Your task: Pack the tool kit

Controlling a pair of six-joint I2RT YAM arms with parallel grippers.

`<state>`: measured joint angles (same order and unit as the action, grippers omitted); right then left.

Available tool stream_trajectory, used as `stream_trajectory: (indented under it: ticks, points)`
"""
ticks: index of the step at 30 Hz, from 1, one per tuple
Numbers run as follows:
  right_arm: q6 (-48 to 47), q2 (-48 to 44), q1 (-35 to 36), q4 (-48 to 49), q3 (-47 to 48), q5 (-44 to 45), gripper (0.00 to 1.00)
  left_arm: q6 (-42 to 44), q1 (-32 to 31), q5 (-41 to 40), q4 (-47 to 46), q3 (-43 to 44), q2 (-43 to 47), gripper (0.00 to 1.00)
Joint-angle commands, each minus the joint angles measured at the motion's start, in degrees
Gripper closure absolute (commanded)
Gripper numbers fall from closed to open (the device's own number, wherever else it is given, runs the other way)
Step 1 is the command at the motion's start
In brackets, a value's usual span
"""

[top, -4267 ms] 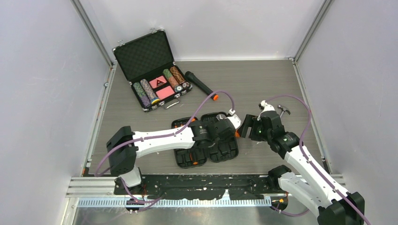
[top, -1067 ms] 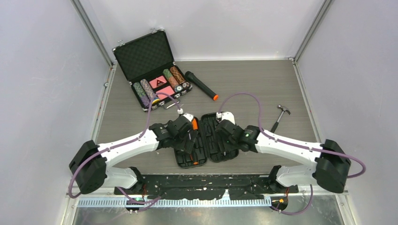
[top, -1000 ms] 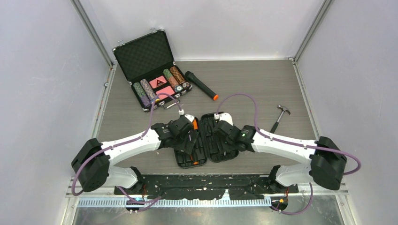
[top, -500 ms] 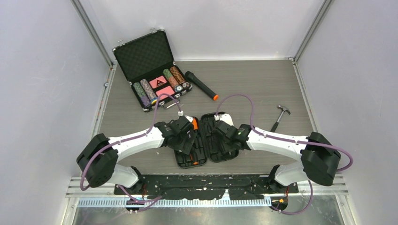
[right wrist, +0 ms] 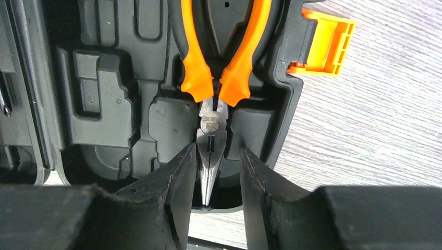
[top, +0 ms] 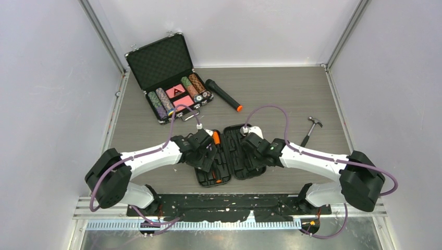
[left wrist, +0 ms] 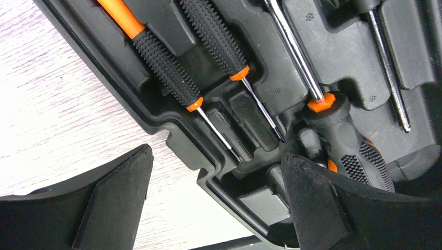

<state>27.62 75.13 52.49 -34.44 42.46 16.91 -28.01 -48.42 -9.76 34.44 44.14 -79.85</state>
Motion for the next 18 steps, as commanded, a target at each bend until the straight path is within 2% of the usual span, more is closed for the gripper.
stream_trajectory:
  ticks: [1,4,8,13,18]
  points:
    - [-0.5,-2.4,-1.6,1.4,-2.1,-4.0,0.6,0.1,0.5,0.7,-1.3,-0.7,2.1,0.07]
    - [-0.9,-4.8,-1.7,2.9,-0.8,-7.9,0.58,-0.3,0.5,1.1,-1.3,-0.7,3.3,0.07]
    - [-2.2,-7.7,-2.6,1.7,3.7,-6.8,0.5,-0.9,0.5,1.6,-2.2,-1.2,4.8,0.07]
    - [-3.9,-6.7,-7.4,1.8,6.0,-5.0,0.54,-1.2,0.5,1.5,-2.3,-1.5,4.6,0.07]
    - [-4.9,-2.1,-8.1,4.9,7.1,-6.3,0.56,-1.4,0.6,1.6,-2.6,-2.2,4.5,0.08]
